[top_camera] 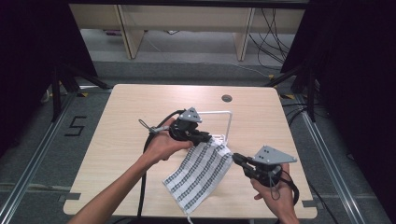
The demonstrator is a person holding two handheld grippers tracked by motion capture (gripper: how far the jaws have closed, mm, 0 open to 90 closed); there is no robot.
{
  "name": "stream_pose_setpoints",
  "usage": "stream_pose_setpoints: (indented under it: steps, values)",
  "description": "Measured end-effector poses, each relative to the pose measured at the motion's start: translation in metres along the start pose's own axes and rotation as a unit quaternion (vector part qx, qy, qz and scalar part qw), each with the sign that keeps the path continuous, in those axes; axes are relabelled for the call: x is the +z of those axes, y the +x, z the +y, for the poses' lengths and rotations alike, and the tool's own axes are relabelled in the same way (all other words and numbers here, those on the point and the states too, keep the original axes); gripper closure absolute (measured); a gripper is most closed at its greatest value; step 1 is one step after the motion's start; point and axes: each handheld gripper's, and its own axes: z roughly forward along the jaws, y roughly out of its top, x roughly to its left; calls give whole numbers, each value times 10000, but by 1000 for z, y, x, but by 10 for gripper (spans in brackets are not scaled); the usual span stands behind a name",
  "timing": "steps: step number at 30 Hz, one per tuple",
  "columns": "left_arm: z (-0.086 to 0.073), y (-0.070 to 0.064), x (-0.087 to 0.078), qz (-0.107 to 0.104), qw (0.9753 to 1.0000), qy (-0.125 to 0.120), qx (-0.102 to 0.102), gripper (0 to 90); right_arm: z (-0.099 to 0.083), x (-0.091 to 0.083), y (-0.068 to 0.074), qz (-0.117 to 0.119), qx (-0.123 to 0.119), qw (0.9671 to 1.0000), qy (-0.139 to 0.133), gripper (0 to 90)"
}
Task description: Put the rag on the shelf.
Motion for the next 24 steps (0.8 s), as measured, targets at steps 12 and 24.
stream_pose_setpoints:
  steps: [12,24]
  values:
    - [33,-1,-59,84,9975,-682,-138,847,64,-15,-18,-74,-285,9981,-543,874]
    - [59,13,-72,336,9945,-963,-240,848,107,-7,-43,-259,-318,9973,-616,874]
